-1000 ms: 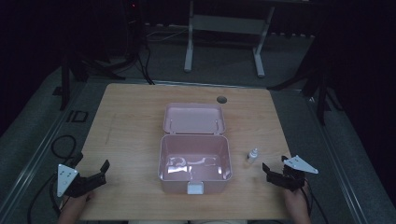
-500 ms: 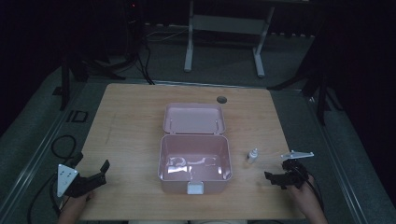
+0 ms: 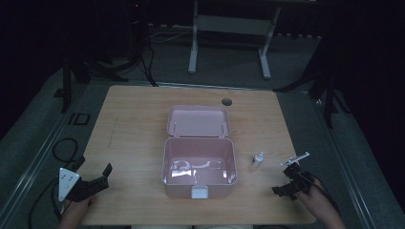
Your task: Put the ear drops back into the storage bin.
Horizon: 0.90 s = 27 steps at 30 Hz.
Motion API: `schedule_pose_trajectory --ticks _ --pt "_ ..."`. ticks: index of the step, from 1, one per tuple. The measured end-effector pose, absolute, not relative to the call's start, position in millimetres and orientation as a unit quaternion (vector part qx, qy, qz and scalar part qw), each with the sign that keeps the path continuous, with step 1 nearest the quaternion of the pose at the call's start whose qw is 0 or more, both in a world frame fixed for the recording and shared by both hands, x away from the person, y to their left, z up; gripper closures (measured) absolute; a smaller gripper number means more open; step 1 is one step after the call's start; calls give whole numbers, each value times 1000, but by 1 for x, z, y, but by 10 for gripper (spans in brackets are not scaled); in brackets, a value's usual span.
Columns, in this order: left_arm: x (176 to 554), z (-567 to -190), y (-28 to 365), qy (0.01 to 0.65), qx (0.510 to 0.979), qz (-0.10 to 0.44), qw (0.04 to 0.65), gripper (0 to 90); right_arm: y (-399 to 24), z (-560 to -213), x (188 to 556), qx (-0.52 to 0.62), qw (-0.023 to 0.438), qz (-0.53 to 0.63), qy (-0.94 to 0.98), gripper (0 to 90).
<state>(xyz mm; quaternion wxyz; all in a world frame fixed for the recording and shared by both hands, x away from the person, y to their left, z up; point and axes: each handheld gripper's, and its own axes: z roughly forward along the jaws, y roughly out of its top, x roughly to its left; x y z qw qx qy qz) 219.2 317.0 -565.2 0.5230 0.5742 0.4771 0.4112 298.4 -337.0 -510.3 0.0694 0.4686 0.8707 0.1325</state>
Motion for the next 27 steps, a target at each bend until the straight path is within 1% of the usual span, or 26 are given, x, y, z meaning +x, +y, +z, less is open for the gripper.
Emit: schedule_pose_trajectory --ticks 2,18,21,25,27 --pt "219 -565 317 478 574 411 523 4 -337 -508 298 463 58 125 876 119" --pt "219 -565 317 478 574 411 523 4 -337 -503 296 421 28 42 906 109" --pt "219 -565 317 477 574 411 523 4 -333 -503 295 408 8 18 913 109" --pt "219 -565 317 477 574 411 523 4 -330 -503 295 399 0 -13 917 110" --pt "219 -565 317 477 574 411 523 4 -328 -503 296 397 -16 -27 917 110"
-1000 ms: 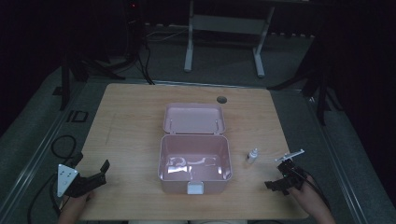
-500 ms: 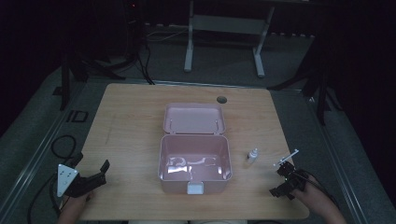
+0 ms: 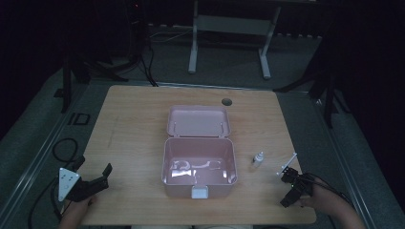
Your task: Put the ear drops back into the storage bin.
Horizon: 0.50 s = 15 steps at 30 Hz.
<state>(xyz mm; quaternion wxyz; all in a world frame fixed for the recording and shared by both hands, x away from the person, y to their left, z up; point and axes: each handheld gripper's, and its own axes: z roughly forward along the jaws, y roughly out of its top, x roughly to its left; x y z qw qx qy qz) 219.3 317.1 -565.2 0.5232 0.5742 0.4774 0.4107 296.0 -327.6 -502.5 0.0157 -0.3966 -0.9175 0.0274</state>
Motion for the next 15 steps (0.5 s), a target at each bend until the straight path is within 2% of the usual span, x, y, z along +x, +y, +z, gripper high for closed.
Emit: schedule_pose_trajectory --ticks 7,15 --pt "219 -565 317 477 574 411 523 4 -326 -502 299 -396 41 43 -916 110" --pt "219 -565 317 477 574 411 523 4 -328 -499 308 -394 28 24 -918 127"
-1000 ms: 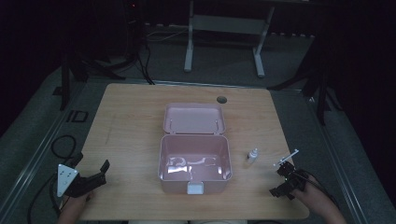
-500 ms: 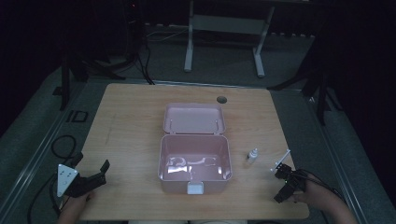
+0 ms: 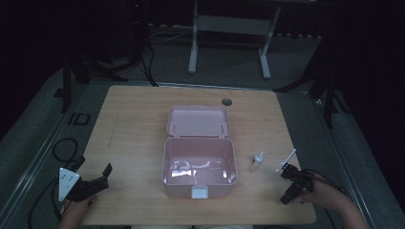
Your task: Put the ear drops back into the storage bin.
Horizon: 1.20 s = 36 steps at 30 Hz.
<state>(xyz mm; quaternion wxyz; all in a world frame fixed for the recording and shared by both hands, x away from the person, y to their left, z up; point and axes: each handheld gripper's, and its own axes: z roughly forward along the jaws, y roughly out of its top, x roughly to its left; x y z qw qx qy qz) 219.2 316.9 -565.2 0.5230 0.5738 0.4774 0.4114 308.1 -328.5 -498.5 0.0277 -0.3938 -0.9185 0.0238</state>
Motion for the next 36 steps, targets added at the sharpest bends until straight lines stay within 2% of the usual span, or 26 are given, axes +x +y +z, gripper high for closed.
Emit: schedule_pose_trajectory --ticks 6,13,17,36 --pt "219 -565 317 478 574 411 523 4 -325 -499 318 -396 38 -4 -917 126" --pt "219 -565 317 478 574 411 523 4 -318 -503 335 -404 12 14 -915 128" --pt "219 -565 317 478 574 410 523 4 -312 -502 345 -406 -1 16 -914 165" --pt "219 -565 317 477 574 410 524 4 -276 -495 385 -417 5 -17 -909 170"
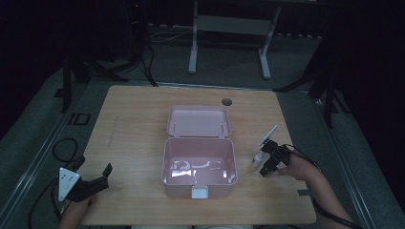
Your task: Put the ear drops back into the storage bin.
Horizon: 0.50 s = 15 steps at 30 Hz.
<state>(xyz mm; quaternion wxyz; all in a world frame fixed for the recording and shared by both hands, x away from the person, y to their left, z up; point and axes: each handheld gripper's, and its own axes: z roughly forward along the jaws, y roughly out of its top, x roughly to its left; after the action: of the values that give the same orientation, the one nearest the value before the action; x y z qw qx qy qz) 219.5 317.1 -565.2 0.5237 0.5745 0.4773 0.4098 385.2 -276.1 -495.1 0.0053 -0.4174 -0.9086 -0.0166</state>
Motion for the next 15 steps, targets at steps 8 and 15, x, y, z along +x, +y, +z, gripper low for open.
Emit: schedule_pose_trajectory --ticks 8,15 --pt "219 -565 317 476 575 410 524 4 -264 -499 399 -420 3 -21 -907 170" --pt "219 -565 317 476 576 410 524 4 -257 -501 408 -414 8 -19 -910 323"
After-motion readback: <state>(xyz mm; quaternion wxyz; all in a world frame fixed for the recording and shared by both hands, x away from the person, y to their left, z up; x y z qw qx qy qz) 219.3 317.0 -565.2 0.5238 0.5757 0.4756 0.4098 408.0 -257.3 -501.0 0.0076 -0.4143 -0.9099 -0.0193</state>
